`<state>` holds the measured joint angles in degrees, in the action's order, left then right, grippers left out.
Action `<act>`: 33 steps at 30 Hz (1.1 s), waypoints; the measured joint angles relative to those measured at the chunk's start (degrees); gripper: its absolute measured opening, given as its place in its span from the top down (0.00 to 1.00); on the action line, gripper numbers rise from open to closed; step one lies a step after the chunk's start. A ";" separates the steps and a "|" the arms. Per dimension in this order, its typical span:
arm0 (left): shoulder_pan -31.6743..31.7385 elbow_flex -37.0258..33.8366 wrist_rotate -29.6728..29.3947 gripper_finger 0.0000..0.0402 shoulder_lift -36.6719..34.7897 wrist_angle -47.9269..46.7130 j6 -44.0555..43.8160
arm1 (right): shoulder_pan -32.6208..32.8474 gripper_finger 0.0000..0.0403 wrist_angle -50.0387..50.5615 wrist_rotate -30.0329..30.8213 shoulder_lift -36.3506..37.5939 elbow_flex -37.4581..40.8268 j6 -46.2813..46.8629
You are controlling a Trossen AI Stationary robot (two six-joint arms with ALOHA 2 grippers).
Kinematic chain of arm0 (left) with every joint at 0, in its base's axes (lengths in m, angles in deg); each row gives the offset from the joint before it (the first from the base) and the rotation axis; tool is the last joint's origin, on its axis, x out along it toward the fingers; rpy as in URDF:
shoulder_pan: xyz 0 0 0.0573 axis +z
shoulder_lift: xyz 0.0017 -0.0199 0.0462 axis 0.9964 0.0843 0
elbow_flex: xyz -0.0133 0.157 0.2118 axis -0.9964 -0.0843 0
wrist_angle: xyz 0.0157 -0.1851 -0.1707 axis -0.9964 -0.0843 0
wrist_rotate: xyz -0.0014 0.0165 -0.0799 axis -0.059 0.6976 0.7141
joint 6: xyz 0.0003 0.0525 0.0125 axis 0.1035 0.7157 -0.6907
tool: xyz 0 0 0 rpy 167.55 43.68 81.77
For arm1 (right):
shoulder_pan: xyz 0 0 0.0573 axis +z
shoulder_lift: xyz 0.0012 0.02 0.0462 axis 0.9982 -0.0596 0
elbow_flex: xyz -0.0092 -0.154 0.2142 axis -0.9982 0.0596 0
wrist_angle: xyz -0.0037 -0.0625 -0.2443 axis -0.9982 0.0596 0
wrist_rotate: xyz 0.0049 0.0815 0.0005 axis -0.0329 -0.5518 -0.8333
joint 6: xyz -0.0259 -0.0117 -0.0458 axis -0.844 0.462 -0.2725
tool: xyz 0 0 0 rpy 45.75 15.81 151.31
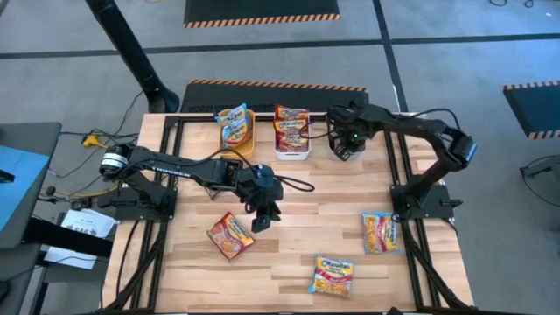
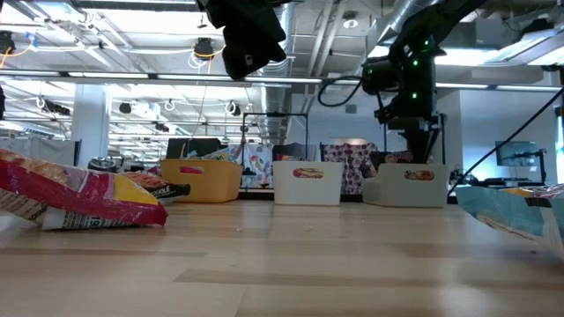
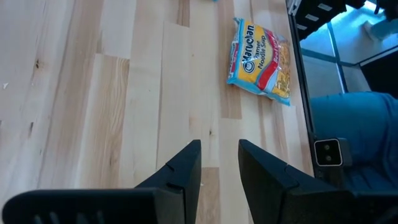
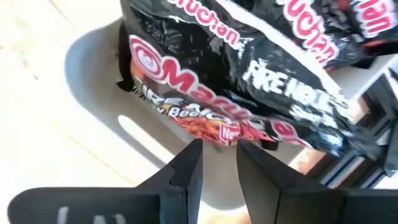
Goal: Sort Maruchan noodles
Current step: Put the blue noodle pack into the orange bin
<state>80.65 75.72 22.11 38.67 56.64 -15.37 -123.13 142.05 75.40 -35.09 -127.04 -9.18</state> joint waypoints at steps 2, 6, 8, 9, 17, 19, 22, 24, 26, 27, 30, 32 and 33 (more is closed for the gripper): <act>-0.02 0.00 -0.02 0.77 0.00 0.00 -0.51 | 0.59 0.70 0.50 0.00 1.60 0.00 0.02; -0.02 0.00 -0.01 0.77 -0.02 -0.02 -0.85 | 1.38 0.70 1.90 -0.18 4.75 0.00 1.61; 0.00 0.00 -0.04 0.77 -0.50 -1.12 -1.19 | 1.94 0.70 3.02 -1.60 6.25 0.00 2.71; 0.00 0.00 -0.02 0.77 -0.73 -1.65 -1.50 | 2.34 0.70 3.47 -2.45 6.98 0.00 3.37; -1.72 0.00 -6.75 0.77 -4.59 -11.41 -2.07 | 7.68 0.70 7.49 -10.40 10.95 0.00 9.46; -2.65 0.00 -8.07 0.77 -5.71 -14.55 -2.14 | 9.64 0.70 8.83 -11.94 11.48 0.00 10.43; -4.37 0.00 -9.99 0.77 -7.05 -18.69 -3.37 | 12.96 0.70 11.43 -13.75 11.50 -0.02 12.58; -5.45 0.00 -11.31 0.77 -7.39 -21.36 -4.52 | 15.33 0.70 13.91 -14.36 11.50 -0.02 14.01; -6.83 0.00 -12.70 0.77 -7.89 -24.09 -5.50 | 18.05 0.70 16.12 -15.17 11.38 -0.02 15.04; -7.41 0.00 -13.34 0.77 -8.13 -25.12 -6.10 | 19.54 0.70 16.53 -15.25 11.33 -0.02 15.76; -9.25 0.00 -15.06 0.77 -8.42 -26.84 -7.59 | 23.50 0.70 17.24 -15.87 11.39 -0.02 17.98; -10.25 -0.01 -15.56 0.77 -8.80 -27.88 -8.03 | 26.12 0.70 17.55 -16.88 11.39 -0.02 19.42; -10.83 0.00 -15.72 0.77 -8.93 -28.10 -8.06 | 27.51 0.70 17.67 -17.63 11.40 -0.02 20.21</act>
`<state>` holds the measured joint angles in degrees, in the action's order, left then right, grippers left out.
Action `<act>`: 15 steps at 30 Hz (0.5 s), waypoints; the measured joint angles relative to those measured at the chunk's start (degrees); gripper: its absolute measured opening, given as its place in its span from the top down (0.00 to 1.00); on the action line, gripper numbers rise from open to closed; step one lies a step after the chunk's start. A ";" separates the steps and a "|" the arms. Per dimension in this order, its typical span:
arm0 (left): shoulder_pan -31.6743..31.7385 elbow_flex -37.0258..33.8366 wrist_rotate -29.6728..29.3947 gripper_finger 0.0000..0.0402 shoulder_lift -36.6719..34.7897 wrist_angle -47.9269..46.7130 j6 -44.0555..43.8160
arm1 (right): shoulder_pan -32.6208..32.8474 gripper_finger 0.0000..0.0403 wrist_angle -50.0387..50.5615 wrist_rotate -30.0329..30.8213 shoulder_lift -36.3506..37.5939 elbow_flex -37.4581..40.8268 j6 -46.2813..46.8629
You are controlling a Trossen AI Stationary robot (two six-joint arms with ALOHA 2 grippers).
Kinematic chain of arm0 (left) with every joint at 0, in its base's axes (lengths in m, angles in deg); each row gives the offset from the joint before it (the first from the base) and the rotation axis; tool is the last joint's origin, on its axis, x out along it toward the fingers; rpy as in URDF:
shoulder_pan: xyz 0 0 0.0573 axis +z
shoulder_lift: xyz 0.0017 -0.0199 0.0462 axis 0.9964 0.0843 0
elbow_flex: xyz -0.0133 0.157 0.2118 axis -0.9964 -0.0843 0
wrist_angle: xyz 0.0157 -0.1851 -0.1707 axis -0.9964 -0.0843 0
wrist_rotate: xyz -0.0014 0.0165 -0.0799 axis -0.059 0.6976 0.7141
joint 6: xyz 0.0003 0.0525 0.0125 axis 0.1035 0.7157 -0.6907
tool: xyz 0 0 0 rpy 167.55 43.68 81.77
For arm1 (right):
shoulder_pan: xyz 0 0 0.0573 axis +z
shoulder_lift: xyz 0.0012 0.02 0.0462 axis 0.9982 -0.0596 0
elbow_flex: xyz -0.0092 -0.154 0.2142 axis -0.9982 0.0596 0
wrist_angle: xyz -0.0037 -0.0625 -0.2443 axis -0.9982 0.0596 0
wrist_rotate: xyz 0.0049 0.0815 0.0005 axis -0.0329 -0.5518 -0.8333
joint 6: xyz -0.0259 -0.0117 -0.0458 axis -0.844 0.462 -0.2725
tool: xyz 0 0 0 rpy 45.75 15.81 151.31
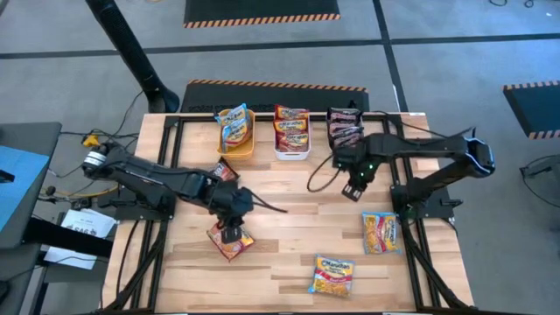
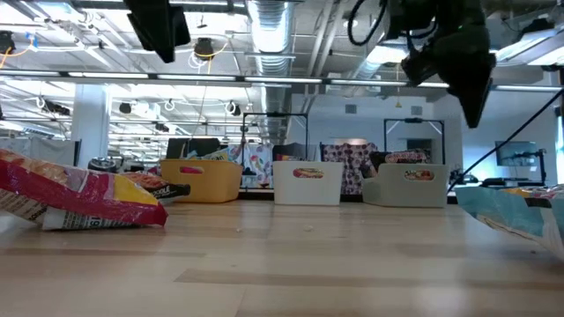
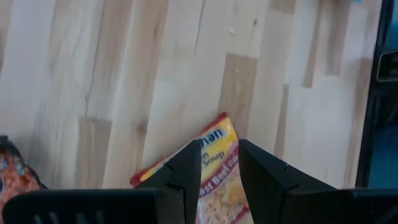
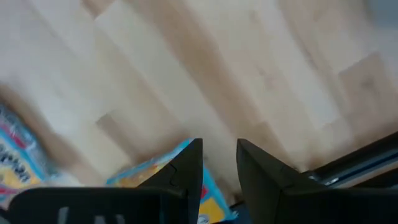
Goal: Sort Maruchan noodles
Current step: Put the blue noodle pack into the orange bin
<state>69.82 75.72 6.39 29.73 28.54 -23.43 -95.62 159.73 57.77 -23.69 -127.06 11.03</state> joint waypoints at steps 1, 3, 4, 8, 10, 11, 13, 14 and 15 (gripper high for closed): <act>-0.63 0.00 -0.12 0.77 -0.19 -1.27 -0.18 | 1.45 0.70 0.09 -0.50 0.04 0.00 0.92; -1.67 0.00 -0.42 0.77 -0.54 -3.09 -0.89 | 4.67 0.70 0.36 -0.82 0.04 0.00 3.22; -2.18 0.00 -0.56 0.77 -0.71 -3.49 -0.95 | 6.31 0.70 0.46 -0.94 0.04 0.00 4.50; -3.48 -1.14 -0.98 0.77 -2.31 -5.76 -2.17 | 13.45 0.70 0.65 -1.08 0.04 0.00 10.23; -3.80 -2.74 -0.98 0.77 -3.67 -5.65 -3.06 | 17.23 0.70 0.74 -1.05 0.04 0.00 13.76; -3.79 -3.76 -0.97 0.77 -4.54 -5.41 -3.58 | 19.27 0.70 0.78 -0.95 0.04 0.00 15.79; -3.79 -6.29 -1.13 0.77 -6.59 -4.54 -4.80 | 23.29 0.70 0.50 -0.68 0.04 0.00 20.05; -3.79 -7.72 -1.43 0.77 -7.75 -4.25 -5.63 | 25.20 0.70 0.49 -0.66 0.04 0.00 22.35; -3.79 -9.23 -1.57 0.77 -9.00 -3.20 -6.48 | 27.09 0.70 0.38 -0.65 0.04 0.00 24.74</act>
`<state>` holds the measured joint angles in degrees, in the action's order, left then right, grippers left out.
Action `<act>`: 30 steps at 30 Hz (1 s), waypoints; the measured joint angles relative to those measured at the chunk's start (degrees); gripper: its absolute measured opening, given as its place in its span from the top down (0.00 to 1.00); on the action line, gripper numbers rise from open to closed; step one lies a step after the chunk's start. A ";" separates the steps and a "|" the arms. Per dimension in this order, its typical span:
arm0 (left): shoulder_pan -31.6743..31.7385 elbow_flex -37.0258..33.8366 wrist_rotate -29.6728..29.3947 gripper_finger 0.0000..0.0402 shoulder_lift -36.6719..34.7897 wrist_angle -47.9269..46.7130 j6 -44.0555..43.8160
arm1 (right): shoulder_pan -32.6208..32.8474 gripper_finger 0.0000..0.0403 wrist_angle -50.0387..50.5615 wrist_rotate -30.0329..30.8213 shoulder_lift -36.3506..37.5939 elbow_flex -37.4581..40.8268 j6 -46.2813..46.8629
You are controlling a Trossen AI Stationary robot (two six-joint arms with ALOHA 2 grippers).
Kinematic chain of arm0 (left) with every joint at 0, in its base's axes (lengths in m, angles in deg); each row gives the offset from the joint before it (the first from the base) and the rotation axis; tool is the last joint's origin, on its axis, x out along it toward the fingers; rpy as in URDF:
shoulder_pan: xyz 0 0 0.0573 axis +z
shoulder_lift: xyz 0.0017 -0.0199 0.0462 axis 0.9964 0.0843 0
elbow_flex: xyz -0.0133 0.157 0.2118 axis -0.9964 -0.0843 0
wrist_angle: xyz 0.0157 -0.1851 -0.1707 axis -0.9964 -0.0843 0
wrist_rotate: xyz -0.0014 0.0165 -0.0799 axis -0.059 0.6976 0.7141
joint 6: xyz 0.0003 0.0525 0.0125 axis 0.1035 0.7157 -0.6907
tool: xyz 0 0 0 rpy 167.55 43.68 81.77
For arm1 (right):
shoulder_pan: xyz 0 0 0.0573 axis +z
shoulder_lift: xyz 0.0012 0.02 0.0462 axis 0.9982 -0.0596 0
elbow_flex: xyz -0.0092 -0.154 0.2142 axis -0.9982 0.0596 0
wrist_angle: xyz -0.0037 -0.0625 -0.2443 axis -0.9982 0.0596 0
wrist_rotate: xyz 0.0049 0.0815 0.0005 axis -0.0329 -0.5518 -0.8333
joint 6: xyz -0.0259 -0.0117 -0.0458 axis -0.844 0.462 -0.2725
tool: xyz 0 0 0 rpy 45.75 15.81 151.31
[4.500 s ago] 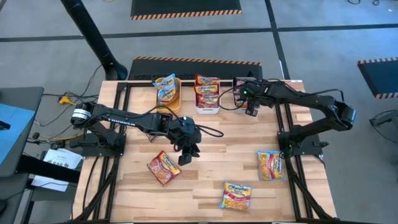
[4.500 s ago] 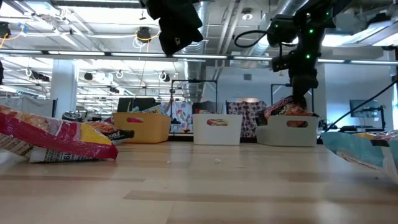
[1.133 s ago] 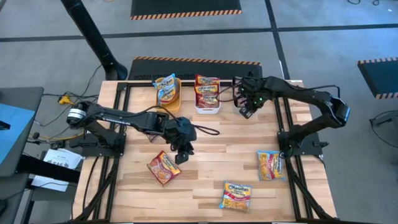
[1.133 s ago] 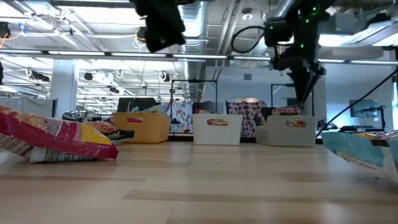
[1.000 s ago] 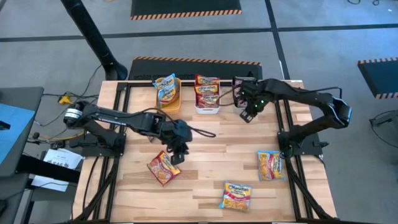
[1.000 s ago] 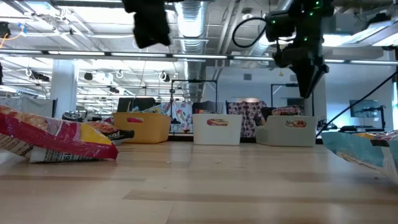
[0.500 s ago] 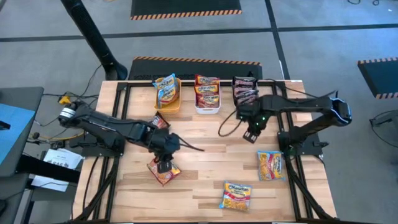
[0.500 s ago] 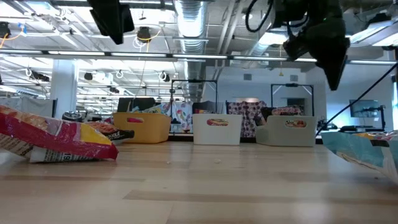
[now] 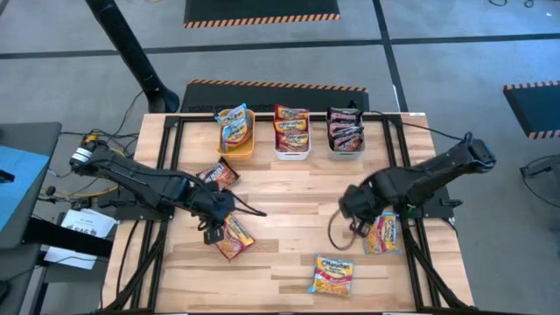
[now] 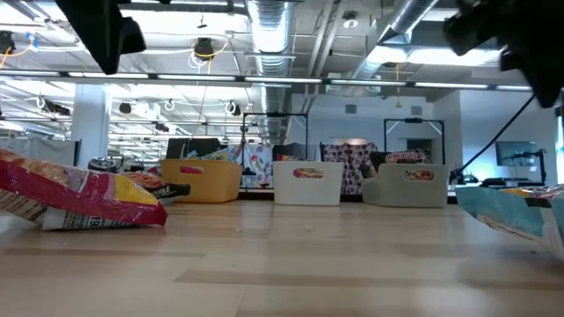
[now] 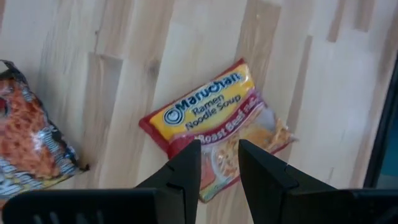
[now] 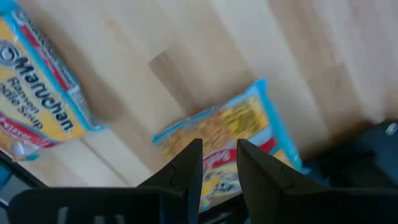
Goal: Sort Maruchan noodles
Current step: Put the blue noodle pack into the orange bin
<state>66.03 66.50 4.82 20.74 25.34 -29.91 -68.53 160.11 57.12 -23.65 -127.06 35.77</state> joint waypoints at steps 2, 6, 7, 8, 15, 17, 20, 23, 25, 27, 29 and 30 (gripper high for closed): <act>0.00 -2.90 -0.67 0.77 -2.56 3.10 -1.54 | 3.84 0.70 -0.28 0.03 0.00 0.00 5.01; 0.00 -7.74 -2.29 0.77 -7.23 10.35 -3.70 | 11.22 0.70 -1.17 0.27 0.00 0.00 15.92; 0.00 -8.64 -3.21 0.77 -8.15 12.33 -3.82 | 12.90 0.70 -1.21 0.44 0.00 0.00 18.88; 0.00 -9.34 -4.34 0.77 -8.85 14.36 -3.79 | 14.74 0.70 -1.25 0.71 -0.01 0.00 22.04; 0.11 -10.62 -8.69 0.77 -9.55 21.81 0.84 | 25.39 0.70 -1.57 6.35 -0.05 0.00 40.85; 0.11 -10.62 -8.80 0.77 -9.20 23.46 1.86 | 27.65 0.69 -1.51 7.66 -0.07 0.00 45.05; 0.11 -10.62 -8.78 0.77 -9.28 24.73 2.18 | 30.12 0.66 -1.58 7.95 -0.19 0.00 50.29; 0.11 -10.62 -8.80 0.77 -9.28 24.75 2.55 | 32.02 0.62 -1.60 7.99 -0.20 0.00 53.87; 0.11 -10.62 -8.85 0.77 -9.28 25.01 2.65 | 32.92 0.58 -1.57 7.99 -0.20 0.00 55.57; 0.11 -10.62 -8.93 0.77 -9.28 24.95 2.63 | 33.71 0.53 -1.63 7.99 -0.20 0.02 57.48; 0.11 -10.62 -9.19 0.77 -9.28 24.95 2.78 | 34.33 0.49 -1.93 8.00 -0.20 0.02 58.96; 0.11 -10.62 -9.31 0.77 -9.28 24.95 2.84 | 34.63 0.48 -1.96 8.05 -0.20 0.02 59.67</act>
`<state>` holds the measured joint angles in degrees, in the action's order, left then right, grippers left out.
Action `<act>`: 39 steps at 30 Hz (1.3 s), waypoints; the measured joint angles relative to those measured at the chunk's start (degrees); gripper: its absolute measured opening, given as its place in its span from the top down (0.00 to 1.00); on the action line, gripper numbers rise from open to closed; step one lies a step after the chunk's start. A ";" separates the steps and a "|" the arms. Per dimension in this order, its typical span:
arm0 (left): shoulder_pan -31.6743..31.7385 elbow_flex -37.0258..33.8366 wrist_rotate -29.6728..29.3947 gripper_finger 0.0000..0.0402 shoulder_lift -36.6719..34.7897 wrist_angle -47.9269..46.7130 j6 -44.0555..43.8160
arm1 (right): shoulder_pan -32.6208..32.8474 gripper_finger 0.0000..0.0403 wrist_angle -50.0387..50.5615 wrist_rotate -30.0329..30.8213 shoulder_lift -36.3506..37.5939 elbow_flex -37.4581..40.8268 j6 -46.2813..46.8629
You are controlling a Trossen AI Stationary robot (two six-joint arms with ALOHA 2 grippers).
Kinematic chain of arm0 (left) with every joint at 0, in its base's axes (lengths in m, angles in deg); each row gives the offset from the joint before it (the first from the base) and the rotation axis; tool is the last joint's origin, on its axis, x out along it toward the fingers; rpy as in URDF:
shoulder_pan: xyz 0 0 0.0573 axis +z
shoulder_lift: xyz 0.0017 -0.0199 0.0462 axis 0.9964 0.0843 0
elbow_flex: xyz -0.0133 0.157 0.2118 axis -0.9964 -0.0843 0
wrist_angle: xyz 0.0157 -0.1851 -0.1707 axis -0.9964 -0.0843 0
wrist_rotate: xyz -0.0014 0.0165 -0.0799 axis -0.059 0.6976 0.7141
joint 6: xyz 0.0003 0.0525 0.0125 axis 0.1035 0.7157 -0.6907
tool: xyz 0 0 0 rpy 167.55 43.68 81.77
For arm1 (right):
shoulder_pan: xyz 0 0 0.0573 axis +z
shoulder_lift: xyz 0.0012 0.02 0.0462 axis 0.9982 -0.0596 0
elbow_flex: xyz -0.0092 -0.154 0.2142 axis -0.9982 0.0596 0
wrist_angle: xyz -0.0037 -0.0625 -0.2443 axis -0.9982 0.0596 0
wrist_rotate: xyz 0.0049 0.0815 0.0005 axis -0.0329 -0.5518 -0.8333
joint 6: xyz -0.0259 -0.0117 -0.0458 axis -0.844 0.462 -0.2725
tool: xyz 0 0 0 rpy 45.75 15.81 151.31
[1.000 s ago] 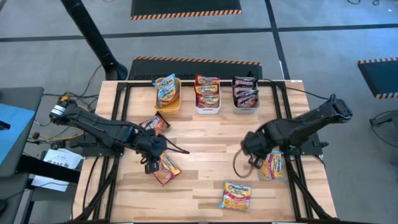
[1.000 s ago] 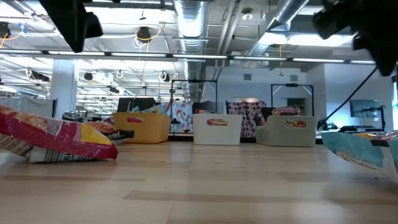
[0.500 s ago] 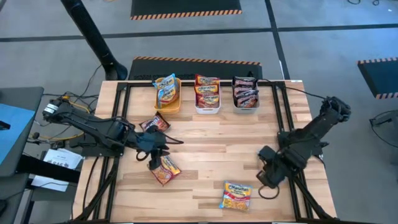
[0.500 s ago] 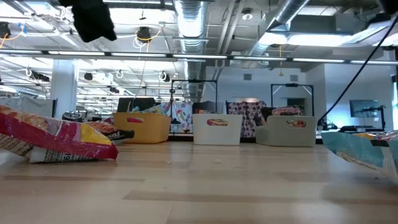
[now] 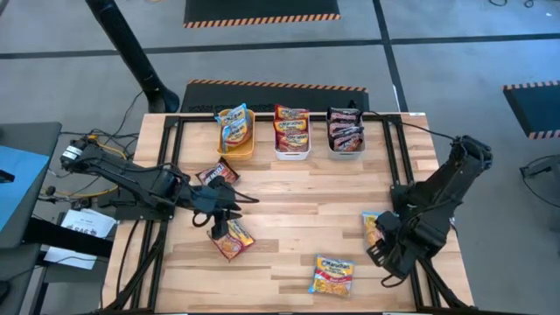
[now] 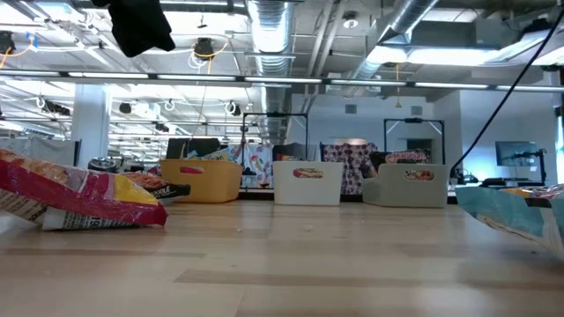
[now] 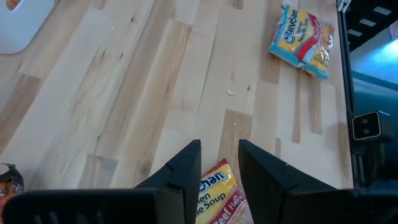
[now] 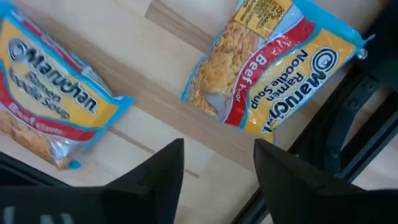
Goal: Sort Maruchan noodles
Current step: Put the blue noodle pack into the orange bin
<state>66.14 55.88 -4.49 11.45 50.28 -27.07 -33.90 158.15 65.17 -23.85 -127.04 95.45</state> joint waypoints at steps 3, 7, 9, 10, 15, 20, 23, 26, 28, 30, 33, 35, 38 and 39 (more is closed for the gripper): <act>0.00 0.00 -0.08 0.77 0.00 0.00 0.01 | 0.64 0.44 -0.56 1.43 0.02 0.62 3.66; 0.00 0.00 -0.23 0.77 0.02 0.00 0.77 | 0.64 0.43 -0.81 1.77 -0.01 3.70 8.28; 0.00 0.00 -0.41 0.77 0.02 0.00 0.79 | 0.58 0.43 -1.56 1.66 0.00 5.28 9.24; 0.00 0.00 -0.46 0.77 0.02 0.00 0.79 | 0.57 0.43 -2.12 1.66 0.00 6.00 9.42; 0.00 0.00 -0.47 0.77 0.02 0.00 0.77 | 0.45 0.44 -2.83 1.62 -0.02 7.52 12.18; 0.00 0.00 -0.47 0.77 0.02 0.00 0.74 | 0.29 0.44 -3.26 1.63 -0.02 8.97 17.71; 0.00 0.00 -0.47 0.77 0.02 -0.02 0.72 | -0.01 0.44 -6.52 1.50 0.00 10.90 18.17; 0.00 0.00 -0.47 0.77 0.02 -0.02 0.70 | -0.41 0.44 -9.48 1.44 0.00 13.19 17.97; 0.00 0.00 -0.47 0.77 0.02 -0.02 0.78 | -0.76 0.44 -11.02 1.46 0.00 14.79 18.04; 0.00 0.00 -0.47 0.77 0.02 -0.04 1.32 | -0.94 0.44 -11.73 1.45 -0.02 16.00 18.65; 0.00 0.00 -0.47 0.77 0.02 -0.04 1.51 | -1.35 0.45 -11.91 1.42 -0.01 17.24 18.87; 0.00 0.00 -0.47 0.77 0.02 -0.04 1.45 | -1.68 0.45 -12.06 1.26 -0.01 18.07 18.92; 0.00 0.00 -0.47 0.77 0.02 -0.04 0.63 | -2.33 0.45 -14.04 1.20 -0.02 19.56 18.98; 0.00 0.00 -0.47 0.77 0.02 -0.04 0.47 | -2.62 0.45 -14.55 1.17 -0.02 19.90 18.96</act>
<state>66.14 55.88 -4.96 11.48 50.24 -26.60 -36.53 143.61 66.33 -23.87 -107.14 114.41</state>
